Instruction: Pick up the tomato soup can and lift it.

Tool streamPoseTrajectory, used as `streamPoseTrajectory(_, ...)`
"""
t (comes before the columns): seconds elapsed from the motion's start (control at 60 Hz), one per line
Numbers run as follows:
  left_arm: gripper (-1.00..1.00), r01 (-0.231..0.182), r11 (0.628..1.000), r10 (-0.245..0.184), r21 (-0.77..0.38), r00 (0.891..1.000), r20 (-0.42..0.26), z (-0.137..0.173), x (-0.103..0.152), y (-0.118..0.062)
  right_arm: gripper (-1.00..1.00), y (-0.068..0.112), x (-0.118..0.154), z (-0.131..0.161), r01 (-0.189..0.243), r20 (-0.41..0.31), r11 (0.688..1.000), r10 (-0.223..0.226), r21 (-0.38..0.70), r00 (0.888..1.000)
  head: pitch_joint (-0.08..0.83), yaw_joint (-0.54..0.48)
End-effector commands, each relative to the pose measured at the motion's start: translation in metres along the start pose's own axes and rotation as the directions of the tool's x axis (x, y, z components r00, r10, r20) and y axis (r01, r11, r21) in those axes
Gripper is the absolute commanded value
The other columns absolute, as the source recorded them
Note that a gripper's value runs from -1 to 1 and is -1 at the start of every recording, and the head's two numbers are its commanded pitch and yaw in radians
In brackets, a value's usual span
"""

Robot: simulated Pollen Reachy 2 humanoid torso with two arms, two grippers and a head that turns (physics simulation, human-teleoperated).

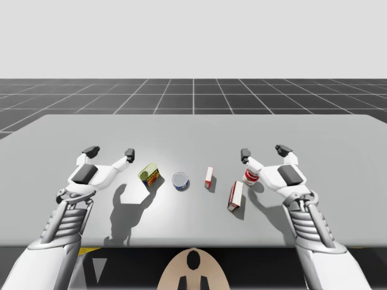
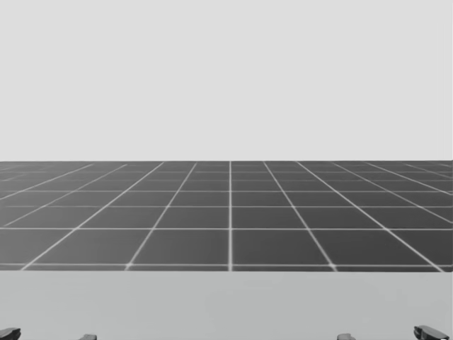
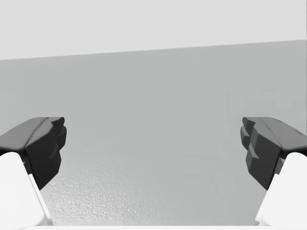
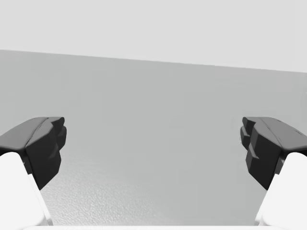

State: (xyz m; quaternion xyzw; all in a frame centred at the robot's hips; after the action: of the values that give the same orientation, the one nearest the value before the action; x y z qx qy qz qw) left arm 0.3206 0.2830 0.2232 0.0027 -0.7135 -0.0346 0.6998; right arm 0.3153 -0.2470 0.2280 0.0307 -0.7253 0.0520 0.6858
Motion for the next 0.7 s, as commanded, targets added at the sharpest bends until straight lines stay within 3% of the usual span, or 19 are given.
streamPoseTrajectory(0.017,-1.0,0.001,1.0,-0.001,-0.003,1.0,-0.004,0.0,-0.0003,-0.0003,-1.0,0.0023,-0.0009,-0.0005,-0.003,-0.018,0.999,0.002,-0.049,1.0,0.002,0.01)
streamPoseTrajectory(0.233,-1.0,0.004,1.0,-0.004,-0.003,1.0,-0.007,-0.0004,-0.0007,-0.0004,-1.0,0.0036,-0.0006,-0.0027,-0.028,-0.033,0.999,0.027,-0.036,0.999,0.042,0.01)
streamPoseTrajectory(0.7,-1.0,0.013,1.0,-0.013,0.001,1.0,-0.017,-0.0014,-0.0022,0.0,-1.0,-0.0013,-0.0003,-0.0047,-0.04,-0.03,0.998,0.039,-0.046,0.999,0.368,-0.08)
